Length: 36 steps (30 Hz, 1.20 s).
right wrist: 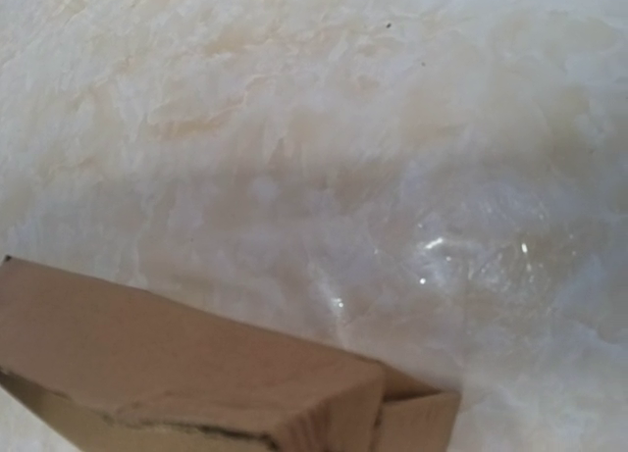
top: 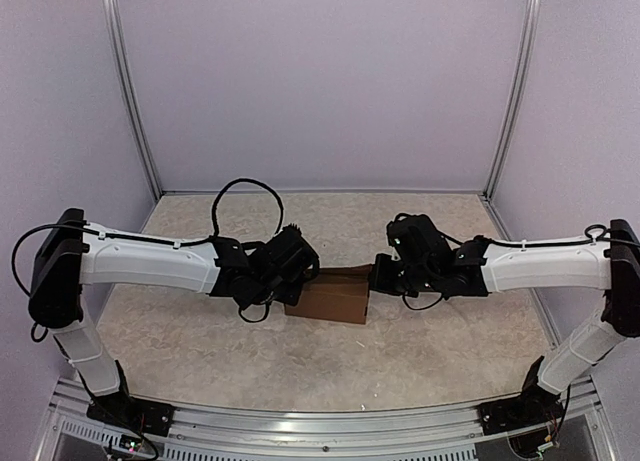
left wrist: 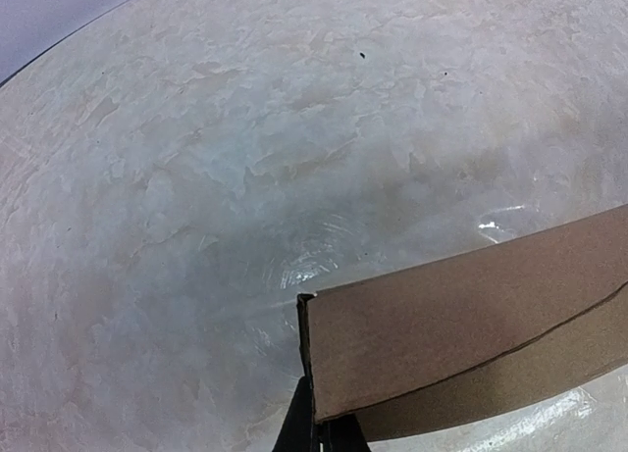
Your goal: Fold the paper box
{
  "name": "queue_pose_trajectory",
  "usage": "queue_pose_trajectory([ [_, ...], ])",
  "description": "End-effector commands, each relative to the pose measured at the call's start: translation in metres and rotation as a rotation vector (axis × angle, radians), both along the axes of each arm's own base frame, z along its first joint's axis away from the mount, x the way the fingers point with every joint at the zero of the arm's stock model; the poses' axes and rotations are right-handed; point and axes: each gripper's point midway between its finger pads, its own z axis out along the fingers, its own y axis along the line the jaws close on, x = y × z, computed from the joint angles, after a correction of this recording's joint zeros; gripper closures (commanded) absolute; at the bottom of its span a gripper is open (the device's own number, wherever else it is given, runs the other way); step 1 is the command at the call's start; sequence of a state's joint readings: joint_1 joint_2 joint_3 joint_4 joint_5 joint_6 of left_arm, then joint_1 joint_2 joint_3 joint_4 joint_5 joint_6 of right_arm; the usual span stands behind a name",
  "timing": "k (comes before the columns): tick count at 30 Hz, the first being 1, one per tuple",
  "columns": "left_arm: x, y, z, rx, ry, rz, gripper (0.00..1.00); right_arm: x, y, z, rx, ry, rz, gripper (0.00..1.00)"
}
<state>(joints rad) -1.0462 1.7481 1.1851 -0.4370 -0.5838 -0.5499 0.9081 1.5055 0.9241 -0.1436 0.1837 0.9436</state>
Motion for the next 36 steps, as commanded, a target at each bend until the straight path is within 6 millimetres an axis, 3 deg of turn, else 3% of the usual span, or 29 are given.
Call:
queue_pose_trajectory([
  [1, -0.006, -0.016, -0.006, -0.02, 0.022, -0.034, 1.0, -0.006, 0.006, 0.014, 0.036, 0.0, 0.003, 1.0],
  [18, -0.007, -0.016, -0.006, -0.009, 0.011, -0.032, 1.0, -0.001, 0.002, 0.016, 0.093, 0.039, -0.023, 1.0],
  [36, -0.007, -0.019, -0.006, -0.007, 0.017, -0.035, 1.0, -0.015, -0.008, -0.018, 0.013, 0.045, -0.025, 1.0],
])
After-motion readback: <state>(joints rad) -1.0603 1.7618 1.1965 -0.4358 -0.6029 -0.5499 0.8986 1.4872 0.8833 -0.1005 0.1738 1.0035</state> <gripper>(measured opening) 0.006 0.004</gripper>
